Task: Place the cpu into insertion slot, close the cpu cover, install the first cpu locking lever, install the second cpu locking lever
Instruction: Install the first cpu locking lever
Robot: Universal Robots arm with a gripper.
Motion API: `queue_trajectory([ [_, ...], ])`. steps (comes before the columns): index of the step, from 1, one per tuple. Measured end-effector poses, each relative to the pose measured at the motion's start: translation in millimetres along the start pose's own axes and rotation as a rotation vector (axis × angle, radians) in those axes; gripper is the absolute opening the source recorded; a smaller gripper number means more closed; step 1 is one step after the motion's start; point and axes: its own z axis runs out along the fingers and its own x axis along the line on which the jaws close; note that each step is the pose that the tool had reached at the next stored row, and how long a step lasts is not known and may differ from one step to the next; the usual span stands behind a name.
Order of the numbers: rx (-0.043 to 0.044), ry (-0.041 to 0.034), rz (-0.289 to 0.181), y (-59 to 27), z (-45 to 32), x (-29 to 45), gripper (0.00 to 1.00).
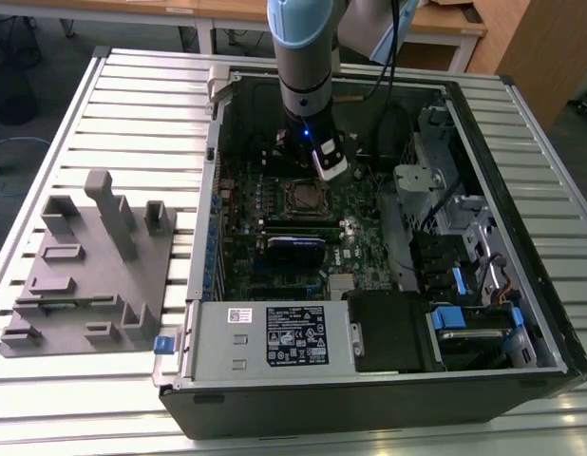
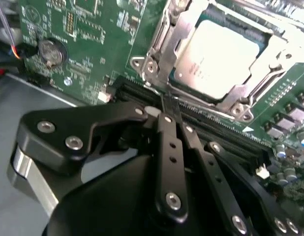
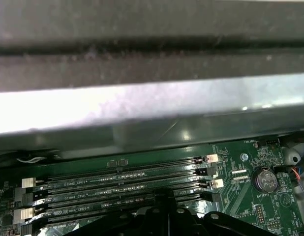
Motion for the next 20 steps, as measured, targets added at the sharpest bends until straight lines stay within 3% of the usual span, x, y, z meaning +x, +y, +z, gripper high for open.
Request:
queue_trajectory([
  [4,-0.0038,-0.0004,0.000,0.5,-0.8,-0.3,0.10],
  [9,-0.0028,0.0002,0.001,1.9,-6.1,-1.0,0.10],
  [20,-0.0022,-0.0009,0.004,-0.7,-7.9,-1.9,0.10],
])
